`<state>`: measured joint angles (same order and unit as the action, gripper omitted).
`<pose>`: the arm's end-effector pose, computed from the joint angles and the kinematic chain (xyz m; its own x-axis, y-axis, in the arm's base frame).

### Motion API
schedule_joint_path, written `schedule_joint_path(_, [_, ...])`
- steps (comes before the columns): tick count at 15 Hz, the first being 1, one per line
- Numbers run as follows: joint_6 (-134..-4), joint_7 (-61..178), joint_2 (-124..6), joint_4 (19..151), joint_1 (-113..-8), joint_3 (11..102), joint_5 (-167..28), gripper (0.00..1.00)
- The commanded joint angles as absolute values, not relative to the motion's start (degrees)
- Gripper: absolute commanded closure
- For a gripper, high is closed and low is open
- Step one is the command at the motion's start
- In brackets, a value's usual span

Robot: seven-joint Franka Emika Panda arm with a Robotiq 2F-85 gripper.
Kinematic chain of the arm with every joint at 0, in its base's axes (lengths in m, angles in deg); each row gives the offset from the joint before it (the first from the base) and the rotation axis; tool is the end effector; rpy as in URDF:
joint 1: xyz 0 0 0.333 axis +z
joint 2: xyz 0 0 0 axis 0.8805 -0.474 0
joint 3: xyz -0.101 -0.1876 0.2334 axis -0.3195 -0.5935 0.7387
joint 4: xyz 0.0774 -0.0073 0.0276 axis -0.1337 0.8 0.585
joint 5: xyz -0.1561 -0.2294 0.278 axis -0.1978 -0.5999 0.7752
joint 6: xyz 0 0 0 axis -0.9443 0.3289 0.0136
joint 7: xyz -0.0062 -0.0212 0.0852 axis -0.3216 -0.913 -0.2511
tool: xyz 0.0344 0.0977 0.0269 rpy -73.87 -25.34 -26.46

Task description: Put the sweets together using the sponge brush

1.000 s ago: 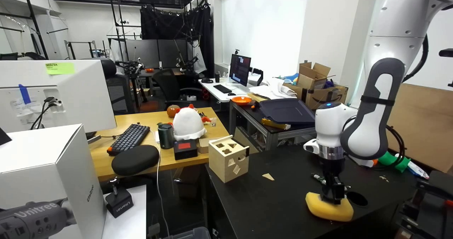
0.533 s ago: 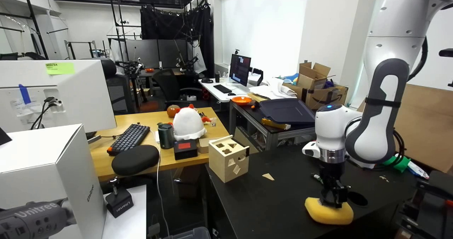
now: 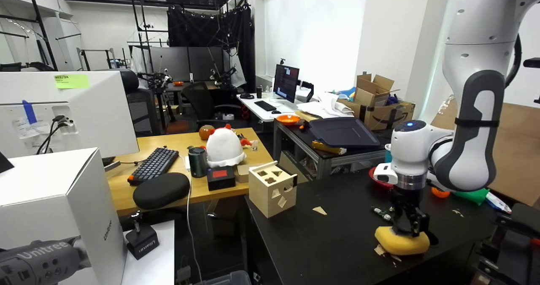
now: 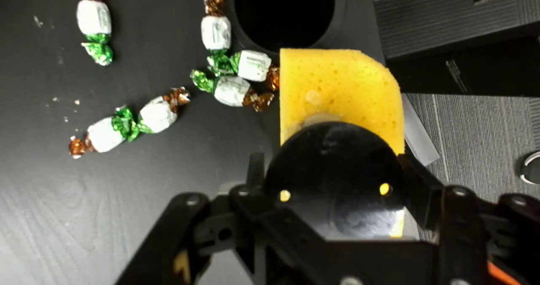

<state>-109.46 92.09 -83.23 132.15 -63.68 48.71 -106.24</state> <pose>0.4066 -0.0679 0.0191 0.5229 0.8292 -0.1974 0.8467 -0.5320 0.0084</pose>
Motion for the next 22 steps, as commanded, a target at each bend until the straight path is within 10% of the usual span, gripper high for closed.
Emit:
schedule_joint_path(1, [-111.4,93.8,-80.3,135.5,-63.4,46.3,-109.8,0.48])
schedule_joint_path(22, [-104.4,91.4,-83.5,120.4,-68.9,45.4,-114.9,0.48])
